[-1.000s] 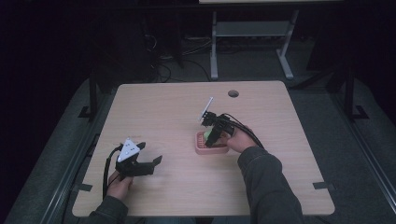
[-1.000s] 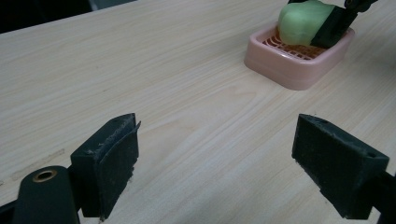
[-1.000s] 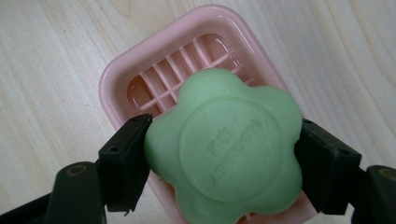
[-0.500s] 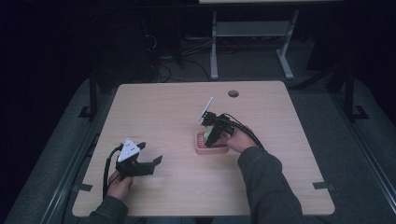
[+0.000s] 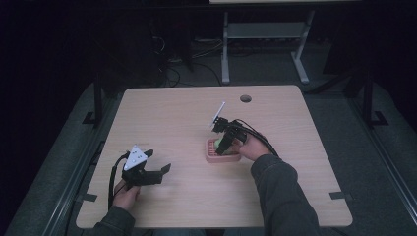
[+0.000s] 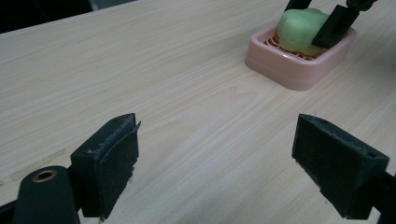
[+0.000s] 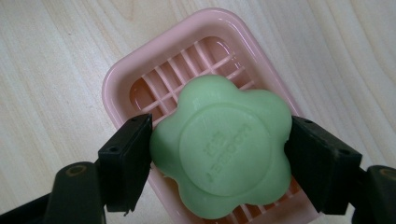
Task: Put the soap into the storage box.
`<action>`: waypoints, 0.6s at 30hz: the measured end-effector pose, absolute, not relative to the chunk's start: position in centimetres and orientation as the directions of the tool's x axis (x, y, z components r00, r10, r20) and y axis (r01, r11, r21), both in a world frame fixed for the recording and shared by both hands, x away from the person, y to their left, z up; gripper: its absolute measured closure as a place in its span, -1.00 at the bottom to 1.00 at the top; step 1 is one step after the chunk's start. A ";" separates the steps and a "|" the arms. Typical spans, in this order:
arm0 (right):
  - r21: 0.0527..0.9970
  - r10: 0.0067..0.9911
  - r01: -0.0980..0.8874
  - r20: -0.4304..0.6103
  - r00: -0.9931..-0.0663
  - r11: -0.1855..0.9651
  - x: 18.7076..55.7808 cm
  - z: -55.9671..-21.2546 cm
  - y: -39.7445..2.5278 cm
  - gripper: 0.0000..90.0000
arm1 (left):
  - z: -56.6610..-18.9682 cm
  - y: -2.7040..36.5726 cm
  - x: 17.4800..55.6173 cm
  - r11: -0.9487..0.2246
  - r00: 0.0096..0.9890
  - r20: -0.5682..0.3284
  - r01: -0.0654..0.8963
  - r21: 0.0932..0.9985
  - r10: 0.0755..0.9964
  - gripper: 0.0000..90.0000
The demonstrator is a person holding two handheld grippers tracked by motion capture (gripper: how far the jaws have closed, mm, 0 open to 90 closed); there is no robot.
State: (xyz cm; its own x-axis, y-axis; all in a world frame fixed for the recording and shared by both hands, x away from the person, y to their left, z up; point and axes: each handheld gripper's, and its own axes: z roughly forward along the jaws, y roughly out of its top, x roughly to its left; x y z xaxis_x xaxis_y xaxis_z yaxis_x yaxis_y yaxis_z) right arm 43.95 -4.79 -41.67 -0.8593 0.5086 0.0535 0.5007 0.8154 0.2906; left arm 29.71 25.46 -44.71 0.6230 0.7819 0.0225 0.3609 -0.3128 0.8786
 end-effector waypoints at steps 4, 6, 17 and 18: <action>0.303 0.514 0.509 0.068 -0.855 0.806 44.0 -41.5 -5.0 -0.44 | -44.7 25.4 29.7 -0.311 0.622 0.021 0.361 0.879 0.782 -0.68; 0.302 0.514 0.511 0.075 -0.854 0.805 44.0 -41.4 -5.1 -0.46 | -44.7 25.4 29.7 -0.309 0.622 0.019 0.362 0.879 0.783 -0.68; 0.327 0.516 0.513 0.085 -0.853 0.794 43.9 -41.0 -5.4 -0.48 | -44.7 25.5 29.8 -0.321 0.622 0.030 0.362 0.875 0.783 -0.68; 0.327 0.516 0.513 0.084 -0.852 0.794 44.0 -41.0 -5.4 -0.48 | -44.7 25.6 29.8 -0.322 0.622 0.031 0.362 0.875 0.783 -0.68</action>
State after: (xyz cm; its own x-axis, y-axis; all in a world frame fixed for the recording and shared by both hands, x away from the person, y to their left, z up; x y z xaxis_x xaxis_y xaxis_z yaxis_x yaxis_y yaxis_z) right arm 43.96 -5.43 -41.02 -0.8524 0.5160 0.0842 0.5128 0.7939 0.3267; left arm 29.80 25.55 -44.69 0.6216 0.7828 0.0309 0.3624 -0.3224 0.8745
